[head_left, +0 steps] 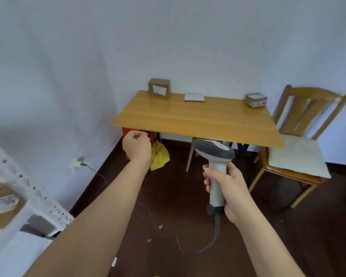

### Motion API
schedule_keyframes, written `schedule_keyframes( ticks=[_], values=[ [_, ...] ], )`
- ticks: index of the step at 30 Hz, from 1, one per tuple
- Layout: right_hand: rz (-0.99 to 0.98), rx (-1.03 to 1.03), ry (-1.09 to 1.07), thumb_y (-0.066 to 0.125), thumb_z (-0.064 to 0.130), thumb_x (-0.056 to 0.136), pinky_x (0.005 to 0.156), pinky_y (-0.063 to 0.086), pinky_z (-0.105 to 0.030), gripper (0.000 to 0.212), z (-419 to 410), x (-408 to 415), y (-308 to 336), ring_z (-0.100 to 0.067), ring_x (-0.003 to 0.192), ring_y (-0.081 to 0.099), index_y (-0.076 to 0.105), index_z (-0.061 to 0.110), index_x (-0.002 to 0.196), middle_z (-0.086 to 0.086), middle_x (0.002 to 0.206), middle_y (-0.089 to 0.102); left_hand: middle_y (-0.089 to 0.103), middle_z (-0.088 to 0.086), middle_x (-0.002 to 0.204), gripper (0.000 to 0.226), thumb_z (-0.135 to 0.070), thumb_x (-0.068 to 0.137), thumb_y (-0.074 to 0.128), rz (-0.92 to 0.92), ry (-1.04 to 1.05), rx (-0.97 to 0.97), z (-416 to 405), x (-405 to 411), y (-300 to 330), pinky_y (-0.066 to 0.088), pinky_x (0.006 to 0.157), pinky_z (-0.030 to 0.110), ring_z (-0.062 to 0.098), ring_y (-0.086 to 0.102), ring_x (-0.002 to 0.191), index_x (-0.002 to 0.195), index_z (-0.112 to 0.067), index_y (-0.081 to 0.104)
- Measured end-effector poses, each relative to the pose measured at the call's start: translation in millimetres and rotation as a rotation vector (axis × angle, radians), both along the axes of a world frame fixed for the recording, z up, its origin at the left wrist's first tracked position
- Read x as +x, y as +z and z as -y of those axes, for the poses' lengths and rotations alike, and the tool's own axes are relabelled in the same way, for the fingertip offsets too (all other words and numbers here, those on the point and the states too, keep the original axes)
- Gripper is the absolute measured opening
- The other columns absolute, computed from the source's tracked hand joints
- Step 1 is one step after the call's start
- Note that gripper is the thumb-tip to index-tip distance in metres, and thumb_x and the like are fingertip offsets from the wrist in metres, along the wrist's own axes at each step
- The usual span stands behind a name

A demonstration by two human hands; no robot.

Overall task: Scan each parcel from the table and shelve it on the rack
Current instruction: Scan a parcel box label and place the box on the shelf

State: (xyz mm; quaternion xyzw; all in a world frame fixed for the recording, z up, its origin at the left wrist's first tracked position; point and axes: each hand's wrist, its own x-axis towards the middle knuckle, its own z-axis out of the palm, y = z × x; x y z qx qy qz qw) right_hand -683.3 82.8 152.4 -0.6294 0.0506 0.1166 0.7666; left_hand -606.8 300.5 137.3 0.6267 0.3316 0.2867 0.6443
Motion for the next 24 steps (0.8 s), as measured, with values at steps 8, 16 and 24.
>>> schedule_keyframes(
  ticks=[8, 16, 24],
  values=[
    [-0.029, -0.026, -0.246, 0.065, 0.004, 0.092, 0.056, 0.05, -0.026, 0.024, 27.0, 174.8, -5.1, -0.014, 0.061, 0.057, 0.06, 0.01, 0.114, -0.005, 0.082, 0.064, 0.061, 0.008, 0.086, 0.021, 0.002, 0.089, 0.041, -0.143, -0.261, -0.043, 54.4, 219.8, -32.0, 0.038, 0.055, 0.024, 0.017, 0.049, 0.067, 0.089, -0.007, 0.06],
    [-0.022, -0.014, -0.494, 0.065, 0.004, 0.091, 0.055, 0.05, -0.026, 0.025, 99.4, 321.4, 5.0, -0.013, 0.061, 0.057, 0.059, 0.008, 0.115, -0.01, 0.092, 0.062, 0.061, 0.007, 0.083, 0.019, 0.0, 0.092, 0.045, -0.229, -0.457, -0.02, 149.6, 403.2, -39.8, 0.036, 0.051, 0.028, 0.017, 0.042, 0.056, 0.089, -0.009, 0.061],
    [-0.049, 0.001, -0.483, 0.065, 0.004, 0.091, 0.054, 0.048, -0.027, 0.024, 193.0, 506.7, -28.9, -0.014, 0.061, 0.055, 0.058, 0.007, 0.113, -0.007, 0.09, 0.062, 0.059, 0.006, 0.08, 0.018, 0.002, 0.093, 0.046, -0.312, -0.467, -0.051, 248.1, 571.5, -89.2, 0.036, 0.052, 0.028, 0.016, 0.043, 0.059, 0.09, -0.007, 0.061]
  ],
)
